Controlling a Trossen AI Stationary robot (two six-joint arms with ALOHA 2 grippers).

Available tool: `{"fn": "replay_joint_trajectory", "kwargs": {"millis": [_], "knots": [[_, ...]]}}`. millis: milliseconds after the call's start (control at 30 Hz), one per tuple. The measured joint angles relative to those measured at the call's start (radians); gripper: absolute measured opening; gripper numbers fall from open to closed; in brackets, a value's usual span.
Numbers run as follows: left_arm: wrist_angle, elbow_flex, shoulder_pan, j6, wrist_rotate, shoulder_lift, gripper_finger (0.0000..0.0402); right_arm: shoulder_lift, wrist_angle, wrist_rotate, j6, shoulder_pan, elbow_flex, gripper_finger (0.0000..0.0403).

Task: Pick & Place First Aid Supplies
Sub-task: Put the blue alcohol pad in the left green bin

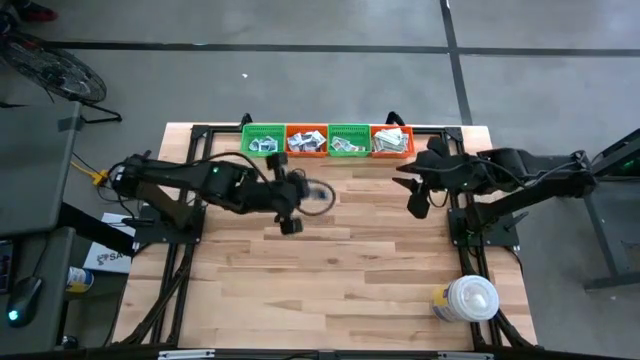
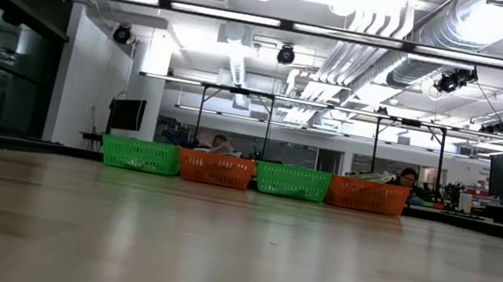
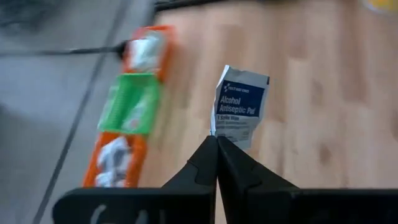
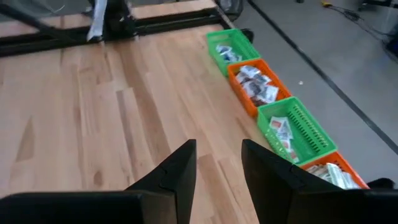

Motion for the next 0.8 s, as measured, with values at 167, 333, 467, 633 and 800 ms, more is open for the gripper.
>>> {"fn": "replay_joint_trajectory", "kwargs": {"millis": [167, 333, 467, 633, 800], "knots": [[-0.019, 0.000, 0.000, -0.155, -0.201, -0.023, 0.0000, -0.004, 0.009, 0.002, -0.028, -0.040, 0.000, 0.0122], [-0.099, 0.000, 0.031, -0.257, -0.317, -0.038, 0.0000, -0.004, 0.012, -0.001, -0.070, -0.062, 0.000, 0.0122], [-0.187, 0.001, 0.080, -0.307, -0.369, -0.056, 0.0000, -0.004, 0.013, -0.007, -0.094, -0.076, 0.000, 0.0122], [-0.255, 0.000, 0.174, -0.302, -0.373, -0.067, 0.0000, -0.003, 0.013, -0.016, -0.112, -0.090, 0.000, 0.0122], [-0.310, 0.000, 0.295, -0.215, -0.355, -0.066, 0.0000, -0.003, 0.013, -0.016, -0.113, -0.107, 0.000, 0.0122]]}}
